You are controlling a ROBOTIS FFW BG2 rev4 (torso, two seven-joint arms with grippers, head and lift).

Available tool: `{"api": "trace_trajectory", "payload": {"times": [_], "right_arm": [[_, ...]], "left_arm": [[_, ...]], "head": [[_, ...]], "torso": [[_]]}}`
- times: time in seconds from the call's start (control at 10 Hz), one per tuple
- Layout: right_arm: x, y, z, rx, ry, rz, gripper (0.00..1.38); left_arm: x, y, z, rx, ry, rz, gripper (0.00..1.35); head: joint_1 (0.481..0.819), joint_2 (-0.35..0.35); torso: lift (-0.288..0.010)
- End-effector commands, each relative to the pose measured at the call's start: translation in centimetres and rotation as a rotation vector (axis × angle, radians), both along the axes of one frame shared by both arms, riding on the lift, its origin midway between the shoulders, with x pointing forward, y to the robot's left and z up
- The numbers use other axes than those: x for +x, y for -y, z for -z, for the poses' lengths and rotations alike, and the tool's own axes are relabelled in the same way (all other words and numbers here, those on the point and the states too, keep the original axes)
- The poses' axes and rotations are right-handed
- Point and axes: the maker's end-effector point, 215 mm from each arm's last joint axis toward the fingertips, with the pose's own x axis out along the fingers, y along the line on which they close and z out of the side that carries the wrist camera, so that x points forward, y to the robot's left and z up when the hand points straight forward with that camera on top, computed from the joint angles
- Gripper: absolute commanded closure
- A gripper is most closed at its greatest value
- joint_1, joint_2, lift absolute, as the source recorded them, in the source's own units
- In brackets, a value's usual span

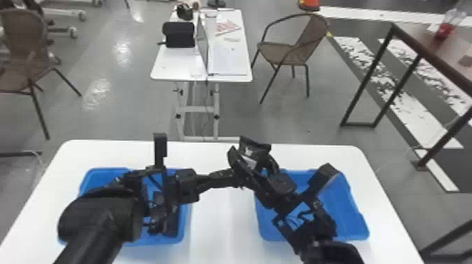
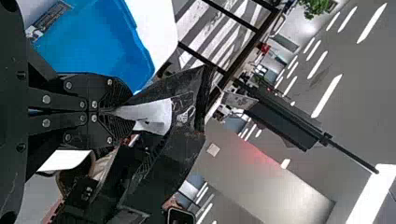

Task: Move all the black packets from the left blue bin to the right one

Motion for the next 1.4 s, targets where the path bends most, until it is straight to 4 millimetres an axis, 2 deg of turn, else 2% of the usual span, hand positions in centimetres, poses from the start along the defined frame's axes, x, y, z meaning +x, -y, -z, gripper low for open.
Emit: {"api": "trace_trajectory", "payload": {"times": [0.0, 0.3, 0.4, 0.5, 0.6, 0.7, 0.8, 0.9, 1.0, 1.1, 1.3], "right_arm": [[-0.1, 0.1, 0.3, 0.003, -0.011, 0.01, 1.28], [-0.5, 0.0, 1.0, 0.022, -0.027, 0.006, 1.28], [-0.6, 0.1, 1.1, 0.028, -0.031, 0.009, 1.28], [-0.6, 0.5, 1.5, 0.042, -0.045, 0.018, 1.28], [-0.3, 2.2, 2.0, 0.047, -0.054, 0.052, 1.28], [0.0, 4.7, 2.8, 0.048, -0.069, 0.099, 1.28], [0.1, 7.1, 3.8, 0.043, -0.087, 0.14, 1.28], [0.1, 9.9, 5.6, 0.041, -0.125, 0.187, 1.28], [0.1, 11.8, 7.9, 0.038, -0.177, 0.213, 1.28], [0.0, 13.3, 10.1, 0.034, -0.224, 0.229, 1.28], [0.1, 15.5, 13.8, -0.004, -0.299, 0.246, 1.28]], "left_arm": [[0.1, -0.1, 0.0, -0.004, 0.003, -0.006, 1.21], [0.3, -0.1, 0.1, -0.012, -0.007, -0.032, 1.21], [0.6, -0.3, 0.3, -0.01, -0.013, -0.051, 1.13], [1.1, -1.1, 0.9, -0.001, -0.025, -0.092, 0.77], [1.6, -2.6, 1.9, 0.012, -0.041, -0.161, 0.39], [2.1, -4.9, 2.6, 0.018, -0.059, -0.257, 0.16], [2.3, -7.7, 2.7, 0.004, -0.06, -0.356, 0.09], [2.1, -10.5, 2.5, -0.026, -0.06, -0.427, 0.12], [1.9, -13.4, 2.4, -0.02, -0.057, -0.509, 0.05], [1.9, -15.9, 1.9, -0.021, -0.048, -0.575, 0.0], [1.9, -19.4, -0.1, -0.032, 0.004, -0.654, 0.0]], "head": [[0.695, -0.118], [0.695, -0.118], [0.695, -0.117], [0.695, -0.116], [0.695, -0.115], [0.695, -0.111], [0.695, -0.11], [0.695, -0.109], [0.695, -0.11], [0.695, -0.106], [0.695, -0.086]], "torso": [[0.0], [0.0], [0.0], [0.0], [0.0], [0.0], [0.0], [0.0], [0.0], [0.0], [0.0]]}}
